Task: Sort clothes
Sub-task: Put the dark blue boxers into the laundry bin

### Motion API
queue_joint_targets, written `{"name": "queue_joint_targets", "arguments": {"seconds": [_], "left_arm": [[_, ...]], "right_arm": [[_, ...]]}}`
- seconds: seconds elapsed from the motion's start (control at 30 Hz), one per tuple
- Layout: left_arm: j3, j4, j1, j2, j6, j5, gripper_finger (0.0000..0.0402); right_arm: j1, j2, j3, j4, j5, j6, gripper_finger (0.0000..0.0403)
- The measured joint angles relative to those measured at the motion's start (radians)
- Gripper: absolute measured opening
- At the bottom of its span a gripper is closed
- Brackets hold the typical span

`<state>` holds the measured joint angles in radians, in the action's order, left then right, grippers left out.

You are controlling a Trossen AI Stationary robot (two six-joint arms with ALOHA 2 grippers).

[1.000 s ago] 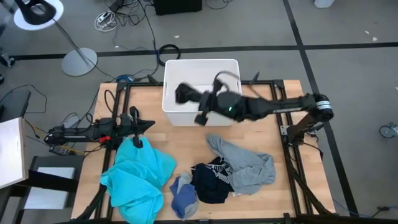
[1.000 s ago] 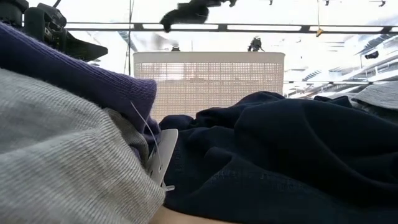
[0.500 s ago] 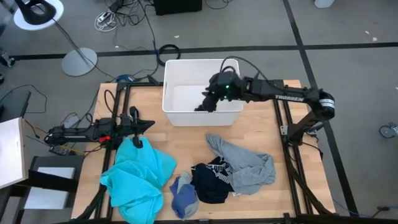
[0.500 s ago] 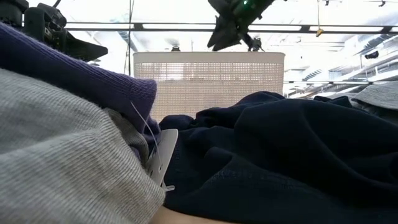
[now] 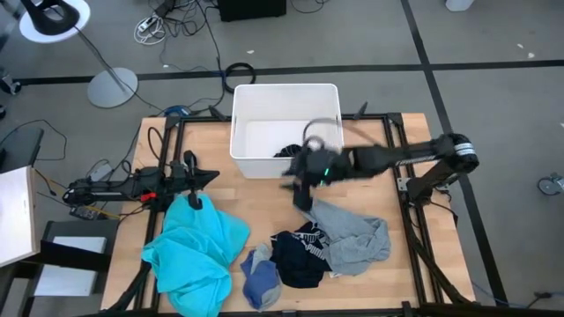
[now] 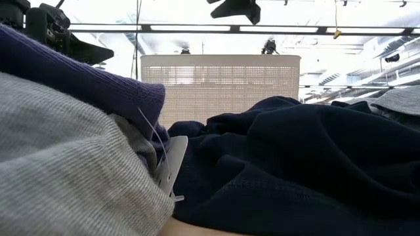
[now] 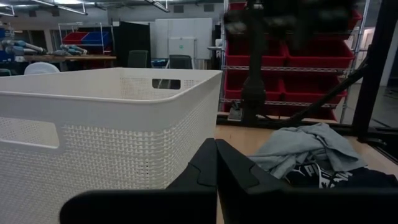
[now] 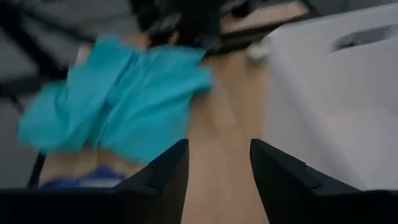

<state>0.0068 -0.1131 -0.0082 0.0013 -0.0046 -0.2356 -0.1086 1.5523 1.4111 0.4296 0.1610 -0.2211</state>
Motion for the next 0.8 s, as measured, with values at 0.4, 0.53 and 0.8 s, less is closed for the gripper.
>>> {"name": "queue_joint_targets", "arguments": {"seconds": [0.4,0.53,0.8], "left_arm": [[0.0,0.0,0.0,0.0,0.0,0.0,0.0001],[0.0,0.0,0.0,0.0,0.0,0.0,0.0001],[0.0,0.0,0.0,0.0,0.0,0.0,0.0001]], "right_arm": [[-0.164,0.241,0.0,-0.044,0.029,-0.014,0.0166],[-0.196,0.295,0.0,0.001,0.022,-0.068,0.0166],[-0.257,0.405,0.0,0.055,-0.014,-0.193,0.0167]]}}
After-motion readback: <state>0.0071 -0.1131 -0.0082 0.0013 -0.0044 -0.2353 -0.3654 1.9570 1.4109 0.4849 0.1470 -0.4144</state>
